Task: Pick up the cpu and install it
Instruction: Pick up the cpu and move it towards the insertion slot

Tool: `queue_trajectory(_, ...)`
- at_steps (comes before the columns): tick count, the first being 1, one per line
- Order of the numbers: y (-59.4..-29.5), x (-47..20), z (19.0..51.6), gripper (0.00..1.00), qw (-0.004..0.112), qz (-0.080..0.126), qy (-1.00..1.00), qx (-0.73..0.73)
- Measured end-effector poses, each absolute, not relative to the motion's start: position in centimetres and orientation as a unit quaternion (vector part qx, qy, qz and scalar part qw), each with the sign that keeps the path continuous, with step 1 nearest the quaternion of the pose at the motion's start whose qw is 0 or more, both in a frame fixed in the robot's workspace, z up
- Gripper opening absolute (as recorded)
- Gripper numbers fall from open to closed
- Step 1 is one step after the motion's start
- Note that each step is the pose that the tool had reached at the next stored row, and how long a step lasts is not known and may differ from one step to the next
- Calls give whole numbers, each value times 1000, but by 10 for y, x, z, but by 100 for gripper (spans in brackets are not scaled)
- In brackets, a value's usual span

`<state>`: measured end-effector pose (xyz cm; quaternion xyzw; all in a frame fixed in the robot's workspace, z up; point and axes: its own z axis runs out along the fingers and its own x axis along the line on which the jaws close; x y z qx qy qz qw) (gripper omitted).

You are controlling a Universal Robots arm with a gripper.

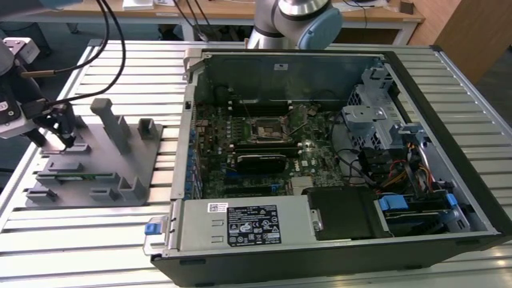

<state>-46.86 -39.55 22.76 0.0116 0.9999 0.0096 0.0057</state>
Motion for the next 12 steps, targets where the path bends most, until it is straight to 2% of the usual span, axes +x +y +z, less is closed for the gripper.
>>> queue_trajectory(12, -396, -469, 244, 54, 6, 10, 1000, 12)
